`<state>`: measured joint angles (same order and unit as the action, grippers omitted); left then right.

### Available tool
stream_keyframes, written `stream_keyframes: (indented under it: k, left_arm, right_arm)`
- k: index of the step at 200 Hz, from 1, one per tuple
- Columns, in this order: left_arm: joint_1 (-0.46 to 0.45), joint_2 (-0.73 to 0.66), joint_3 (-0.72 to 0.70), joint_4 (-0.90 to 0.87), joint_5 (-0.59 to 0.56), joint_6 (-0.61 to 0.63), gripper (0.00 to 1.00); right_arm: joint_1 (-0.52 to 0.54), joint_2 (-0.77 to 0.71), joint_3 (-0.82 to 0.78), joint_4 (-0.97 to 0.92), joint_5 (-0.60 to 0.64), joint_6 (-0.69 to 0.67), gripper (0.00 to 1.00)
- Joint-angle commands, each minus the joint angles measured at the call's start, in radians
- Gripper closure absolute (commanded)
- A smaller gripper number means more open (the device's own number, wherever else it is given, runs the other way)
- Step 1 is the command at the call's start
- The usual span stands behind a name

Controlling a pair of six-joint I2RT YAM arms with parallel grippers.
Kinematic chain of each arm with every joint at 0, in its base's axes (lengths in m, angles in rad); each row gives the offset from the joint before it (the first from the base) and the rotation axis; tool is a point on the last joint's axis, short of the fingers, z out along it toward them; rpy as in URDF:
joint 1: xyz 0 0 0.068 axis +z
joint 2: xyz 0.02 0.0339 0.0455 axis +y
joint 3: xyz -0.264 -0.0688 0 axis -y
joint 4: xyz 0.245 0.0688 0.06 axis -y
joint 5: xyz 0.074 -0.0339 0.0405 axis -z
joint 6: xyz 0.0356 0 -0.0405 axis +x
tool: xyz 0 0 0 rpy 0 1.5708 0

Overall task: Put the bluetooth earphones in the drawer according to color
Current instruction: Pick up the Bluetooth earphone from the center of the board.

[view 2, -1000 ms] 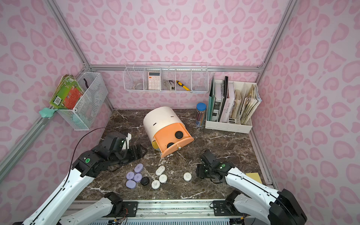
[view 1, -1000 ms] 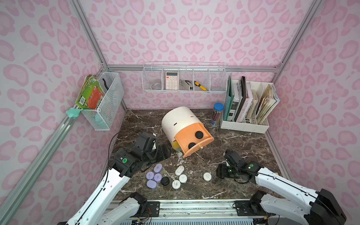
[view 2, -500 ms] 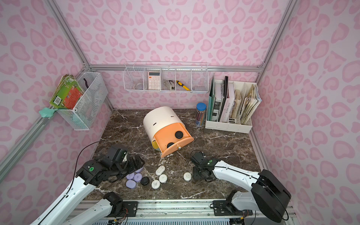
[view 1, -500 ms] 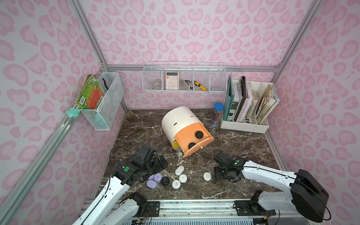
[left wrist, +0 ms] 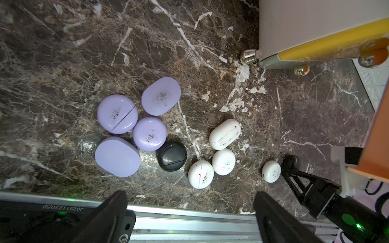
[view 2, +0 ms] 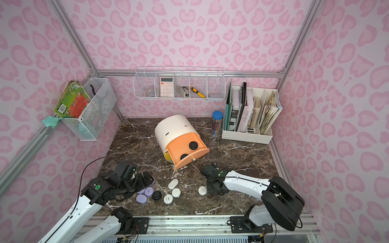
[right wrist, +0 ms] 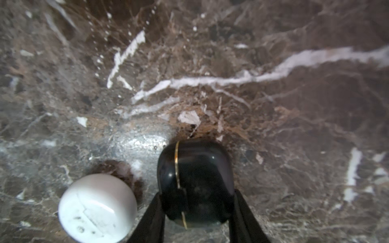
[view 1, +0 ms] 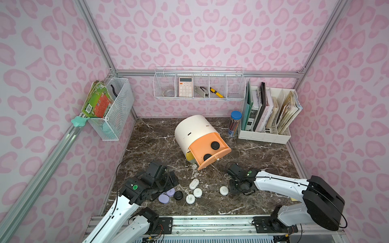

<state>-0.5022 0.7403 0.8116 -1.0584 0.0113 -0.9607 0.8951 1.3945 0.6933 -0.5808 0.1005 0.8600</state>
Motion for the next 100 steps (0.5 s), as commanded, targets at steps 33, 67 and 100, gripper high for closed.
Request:
stream_keyframes:
  k: [33,67,100]
  left_arm:
    - [0.001,0.003,-0.01,0.003,-0.015,-0.001,0.01]
    - [0.001,0.003,-0.019,0.009,-0.016,-0.003,0.01]
    - [0.001,0.008,-0.029,0.02,-0.013,-0.004,0.01]
  right_arm:
    - [-0.002,-0.029,0.052,-0.064,0.097,0.017,0.66]
    - [-0.034,-0.091,0.102,-0.109,0.118,-0.005,0.67]
    - [-0.113,-0.167,0.182,-0.167,0.122,-0.061,0.67]
